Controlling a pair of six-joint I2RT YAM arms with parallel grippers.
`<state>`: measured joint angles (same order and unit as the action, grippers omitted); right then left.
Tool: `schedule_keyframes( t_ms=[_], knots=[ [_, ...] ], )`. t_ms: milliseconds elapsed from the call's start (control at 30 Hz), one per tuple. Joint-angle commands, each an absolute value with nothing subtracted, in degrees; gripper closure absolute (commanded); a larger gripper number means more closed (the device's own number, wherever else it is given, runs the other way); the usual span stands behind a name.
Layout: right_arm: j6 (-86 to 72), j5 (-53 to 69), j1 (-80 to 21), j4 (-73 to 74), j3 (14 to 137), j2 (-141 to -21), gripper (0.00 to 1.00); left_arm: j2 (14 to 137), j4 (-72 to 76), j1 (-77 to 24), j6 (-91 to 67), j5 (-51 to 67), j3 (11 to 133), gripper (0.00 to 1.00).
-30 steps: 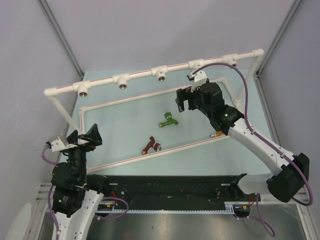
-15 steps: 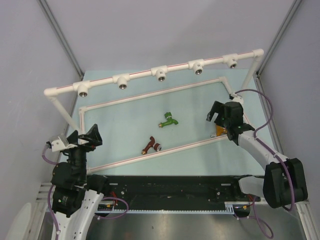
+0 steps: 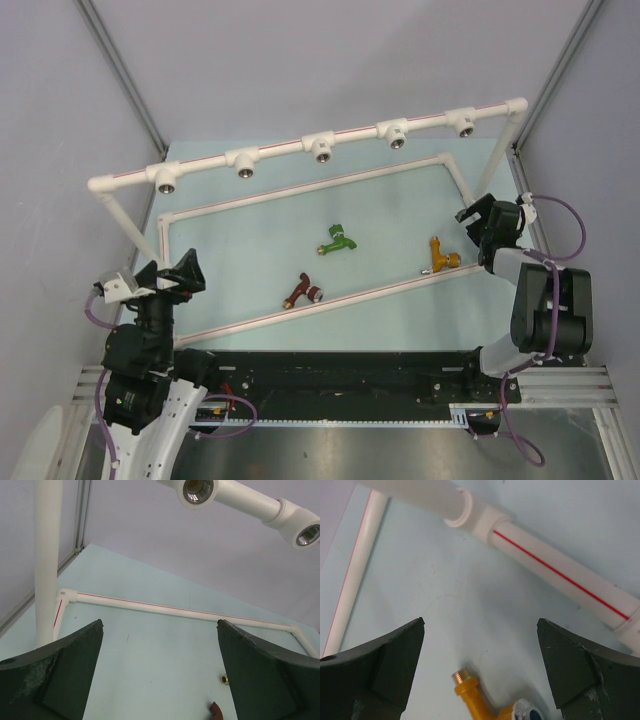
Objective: Install the water faucets
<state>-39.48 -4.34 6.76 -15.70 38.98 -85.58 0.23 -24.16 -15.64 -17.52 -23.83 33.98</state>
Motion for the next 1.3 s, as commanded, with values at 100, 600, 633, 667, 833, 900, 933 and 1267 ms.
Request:
schedule_keyframes(
  t_ms=[100, 600, 633, 667, 833, 900, 933, 1267],
  knots=[
    [-43.9, -0.6, 11.2, -28.0, 39.5, -93.1, 0.0, -7.6, -23.3, -16.0, -17.1, -24.3, 35.4, 0.0],
    [-37.0, 6.9, 14.9, -21.9, 63.3, -113.8, 0.0, -5.4, -22.9, -16.0, -16.5, -23.7, 35.2, 0.0],
    [-36.7, 7.5, 14.9, -21.7, 64.8, -114.8, 0.0, -5.4, -22.8, -16.0, -16.5, -23.7, 35.2, 0.0],
    [-36.3, 9.0, 14.9, -21.4, 66.0, -116.7, 0.0, -5.4, -22.8, -16.0, -16.6, -23.6, 35.2, 0.0],
    [-35.2, 12.8, 14.7, -21.5, 72.7, -120.6, 0.0, -5.0, -22.7, -16.0, -16.5, -23.6, 35.2, 0.0],
    [-33.7, 13.4, 14.2, -20.7, 75.0, -122.0, 0.0, -5.0, -22.8, -16.0, -16.5, -23.5, 35.2, 0.0],
    [-33.1, 14.1, 14.1, -20.2, 77.1, -122.3, 0.0, -5.0, -22.8, -16.0, -16.4, -23.6, 35.2, 0.0],
    [-24.9, 14.9, 9.4, -7.1, 81.9, -117.3, 0.0, -5.9, -22.9, -16.0, -16.5, -23.6, 35.2, 0.0]
  ],
)
